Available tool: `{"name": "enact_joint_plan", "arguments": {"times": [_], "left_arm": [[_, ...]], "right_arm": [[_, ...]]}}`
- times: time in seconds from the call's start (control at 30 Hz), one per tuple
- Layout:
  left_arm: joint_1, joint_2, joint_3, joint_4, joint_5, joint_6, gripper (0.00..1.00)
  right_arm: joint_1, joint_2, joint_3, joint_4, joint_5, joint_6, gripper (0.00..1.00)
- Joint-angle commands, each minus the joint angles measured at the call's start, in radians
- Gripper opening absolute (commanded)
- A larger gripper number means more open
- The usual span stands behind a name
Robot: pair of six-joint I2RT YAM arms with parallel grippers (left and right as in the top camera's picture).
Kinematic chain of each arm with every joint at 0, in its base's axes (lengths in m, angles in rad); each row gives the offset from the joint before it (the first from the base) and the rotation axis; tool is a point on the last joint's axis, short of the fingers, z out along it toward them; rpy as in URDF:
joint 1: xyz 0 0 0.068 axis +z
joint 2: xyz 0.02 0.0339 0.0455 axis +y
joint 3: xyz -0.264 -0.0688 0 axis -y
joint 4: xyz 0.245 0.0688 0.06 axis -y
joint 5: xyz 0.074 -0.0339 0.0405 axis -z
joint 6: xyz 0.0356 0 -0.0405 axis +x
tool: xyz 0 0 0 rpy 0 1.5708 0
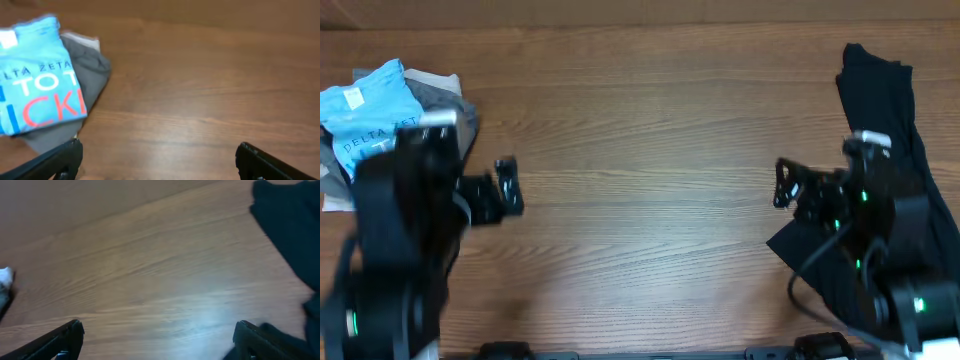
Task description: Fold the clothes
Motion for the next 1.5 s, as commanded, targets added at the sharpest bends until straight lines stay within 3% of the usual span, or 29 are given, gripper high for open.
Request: {"name": "enact_joint_plan", "arguments": {"times": [0.0, 0.17, 0.33, 0.7, 0.87, 1.0, 1.17, 1.47], "left_arm": [[0.0, -0.177, -0.207, 0.068, -0.022, -0.01, 1.0], [0.0, -0.235, -0.296, -0.044, -0.021, -0.01, 1.0], [0.0, -0.215, -0.296, -0.193, -0.021, -0.01, 1.0], [0.0, -0.215, -0.296, -0.198, -0.021, -0.01, 1.0], [0.0, -0.215, -0.296, -0.199, -0.021, -0.01, 1.0], [0.0, -0.215, -0.296, -0.198, -0.021, -0.01, 1.0], [0.0, -0.215, -0.296, -0.198, -0.021, -0.01, 0.99], [0.0, -0.214, -0.296, -0.199, -0.021, -0.01, 1.0]], "right_arm": [[-0.003, -0.064, -0.037, -0.063, 0.058, 0.004, 1.0], [-0.003, -0.061, -0.037, -0.204, 0.058, 0.004, 1.0], [-0.003, -0.058, -0.037, -0.221, 0.058, 0.004, 1.0], [-0.002, -0.079, -0.038, -0.221, 0.058, 0.004, 1.0], [-0.003, -0.222, -0.079, -0.19, 0.085, -0.056, 1.0], [-0.003, -0.507, -0.32, 0.085, 0.085, -0.11, 1.0], [-0.003, -0.729, -0.563, 0.31, 0.081, -0.11, 1.0], [-0.003, -0.785, -0.845, 0.821, 0.077, -0.115, 1.0]]}}
